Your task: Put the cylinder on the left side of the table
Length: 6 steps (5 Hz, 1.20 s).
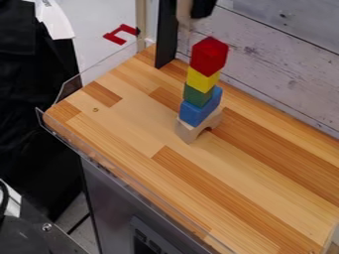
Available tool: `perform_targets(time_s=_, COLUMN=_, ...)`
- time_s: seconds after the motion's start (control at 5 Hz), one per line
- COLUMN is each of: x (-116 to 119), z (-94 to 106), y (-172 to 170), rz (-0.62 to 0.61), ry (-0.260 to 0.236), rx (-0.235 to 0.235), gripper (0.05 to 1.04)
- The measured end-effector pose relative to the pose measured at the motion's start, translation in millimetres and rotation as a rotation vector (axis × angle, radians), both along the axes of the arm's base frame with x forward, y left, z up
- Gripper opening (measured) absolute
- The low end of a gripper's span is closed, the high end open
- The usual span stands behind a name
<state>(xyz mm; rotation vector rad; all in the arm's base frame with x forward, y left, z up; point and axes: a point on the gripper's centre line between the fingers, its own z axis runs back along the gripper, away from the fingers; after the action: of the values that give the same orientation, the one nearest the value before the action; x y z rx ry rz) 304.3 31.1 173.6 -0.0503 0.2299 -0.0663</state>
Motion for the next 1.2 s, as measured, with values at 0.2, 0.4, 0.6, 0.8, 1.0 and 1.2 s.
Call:
perform_targets(time_s=0.2, x=-2, z=0.1, y=13, rz=0.034, ry=0.003, rx=0.002, gripper=0.548)
perform_targets(time_s=0.4, x=-8, z=-17.4, y=40, rz=0.081, ry=-0.007, rx=-0.037, gripper=0.548)
perform_targets(time_s=0.6, x=-13, z=-42.8, y=63, rz=0.133, ry=0.004, rx=-0.04, gripper=0.548)
perform_targets(time_s=0.8, x=-10, z=-68.4, y=72, rz=0.175, ry=0.03, rx=-0.06, gripper=0.548)
perform_targets(time_s=1.0, x=-9, z=-99.3, y=74, rz=0.202, ry=0.095, rx=-0.08, gripper=0.548)
perform_targets(time_s=1.2, x=-1, z=-122.4, y=79, rz=0.202, ry=0.157, rx=-0.042, gripper=0.548)
